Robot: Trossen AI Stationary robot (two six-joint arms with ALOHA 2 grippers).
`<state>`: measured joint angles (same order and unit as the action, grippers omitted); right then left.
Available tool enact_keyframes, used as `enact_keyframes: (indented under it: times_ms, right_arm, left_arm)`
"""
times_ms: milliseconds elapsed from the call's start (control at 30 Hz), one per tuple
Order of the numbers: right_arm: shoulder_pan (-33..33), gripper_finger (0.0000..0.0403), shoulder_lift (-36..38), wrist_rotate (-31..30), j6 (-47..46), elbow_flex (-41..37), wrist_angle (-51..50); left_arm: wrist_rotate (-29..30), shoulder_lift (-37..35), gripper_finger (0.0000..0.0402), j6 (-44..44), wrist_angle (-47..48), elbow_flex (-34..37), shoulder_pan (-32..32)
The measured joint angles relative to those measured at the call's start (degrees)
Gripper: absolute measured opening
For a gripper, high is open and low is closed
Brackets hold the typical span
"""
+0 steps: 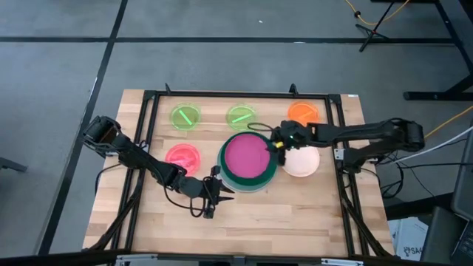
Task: Stack plastic plates
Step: Stack the white plate on top of pink plate
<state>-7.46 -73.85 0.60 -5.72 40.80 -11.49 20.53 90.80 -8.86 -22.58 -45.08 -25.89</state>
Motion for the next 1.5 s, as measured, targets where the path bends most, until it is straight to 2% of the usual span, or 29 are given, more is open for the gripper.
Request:
enact_keyframes:
  times_ms: [67,233,533,700,933,1267,1500]
  right_arm:
    - [2.6,0.0172,2.2,-0.2,-0.2,0.0,-3.2]
    - [11.2,0.0172,5.3,-5.9,-2.3,0.0,-11.2]
    - [25.7,0.0172,5.4,-15.7,-10.6,-0.1,-21.5]
    - [31.2,0.0172,5.4,-19.9,-15.1,-2.6,-22.9]
    - [33.5,0.0172,5.4,-20.1,-20.8,-8.5,-20.3]
    - [33.4,0.0172,5.3,-21.6,-20.9,-15.3,-12.0]
    - [33.3,0.0172,5.3,-21.6,-20.9,-16.6,-11.9]
  left_arm:
    - [0.0,0.0,0.0086,0.0,0.0,0.0,0.0]
    - [0.0,0.0,0.0086,0.0,0.0,0.0,0.3]
    - [0.0,0.0,0.0086,0.0,0.0,0.0,0.4]
    - [0.0,0.0,0.0086,0.0,-0.2,0.0,0.4]
    - [0.0,0.0,0.0086,0.0,-0.2,0.0,0.4]
    - [0.0,0.0,0.0086,0.0,-1.2,0.0,0.4]
    - [0.0,0.0,0.0086,0.0,-1.1,0.0,0.4]
